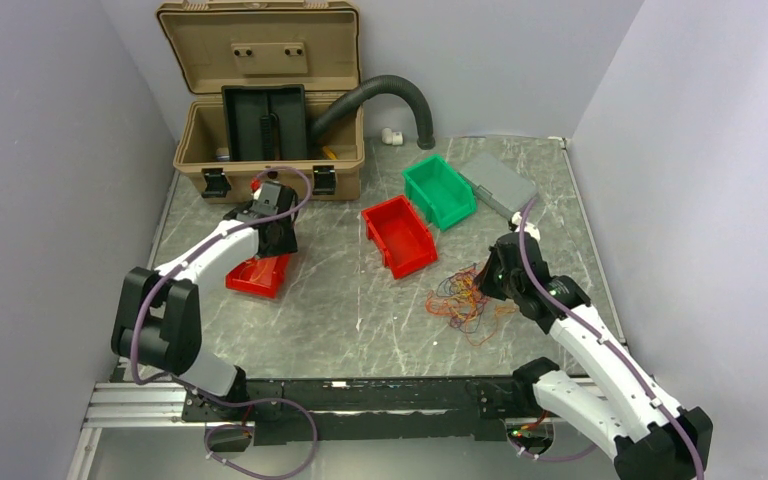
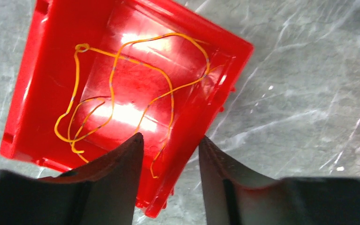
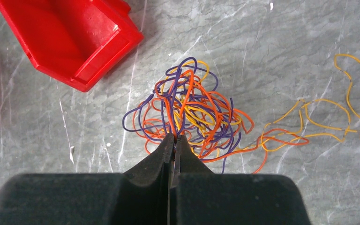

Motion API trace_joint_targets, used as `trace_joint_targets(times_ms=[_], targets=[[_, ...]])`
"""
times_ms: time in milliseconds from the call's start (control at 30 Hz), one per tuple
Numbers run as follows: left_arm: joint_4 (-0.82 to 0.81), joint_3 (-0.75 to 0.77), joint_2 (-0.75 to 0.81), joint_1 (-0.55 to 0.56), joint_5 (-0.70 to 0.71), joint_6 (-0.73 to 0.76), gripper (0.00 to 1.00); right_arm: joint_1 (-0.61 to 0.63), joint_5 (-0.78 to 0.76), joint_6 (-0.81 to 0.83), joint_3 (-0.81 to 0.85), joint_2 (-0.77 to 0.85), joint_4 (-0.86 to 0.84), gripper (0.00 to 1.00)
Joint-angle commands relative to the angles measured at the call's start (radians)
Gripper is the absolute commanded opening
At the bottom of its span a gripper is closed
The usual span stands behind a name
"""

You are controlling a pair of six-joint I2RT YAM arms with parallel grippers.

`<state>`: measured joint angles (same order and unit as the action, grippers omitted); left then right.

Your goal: Untangle the cables

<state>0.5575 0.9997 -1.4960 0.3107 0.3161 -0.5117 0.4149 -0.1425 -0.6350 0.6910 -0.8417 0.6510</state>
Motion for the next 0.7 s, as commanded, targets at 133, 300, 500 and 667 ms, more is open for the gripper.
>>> trace_joint_targets(times_ms=[133,300,500,667], targets=[[-0.029,0.113,-0.054,-0.005,-0.034,0.013,0.39,0.004,-0.008,0.013,0.024,0.051,0.011,0.0],[-0.021,0.16,-0.095,-0.005,-0.028,0.016,0.3,0.005,-0.011,0.01,0.012,0.055,0.006,0.0],[-0.006,0.229,-0.143,-0.005,-0.03,0.01,0.17,0.004,-0.015,0.006,0.013,0.072,0.009,0.0],[0.004,0.273,-0.181,-0.022,-0.025,0.016,0.15,0.004,-0.025,0.008,0.025,0.08,0.03,0.0]])
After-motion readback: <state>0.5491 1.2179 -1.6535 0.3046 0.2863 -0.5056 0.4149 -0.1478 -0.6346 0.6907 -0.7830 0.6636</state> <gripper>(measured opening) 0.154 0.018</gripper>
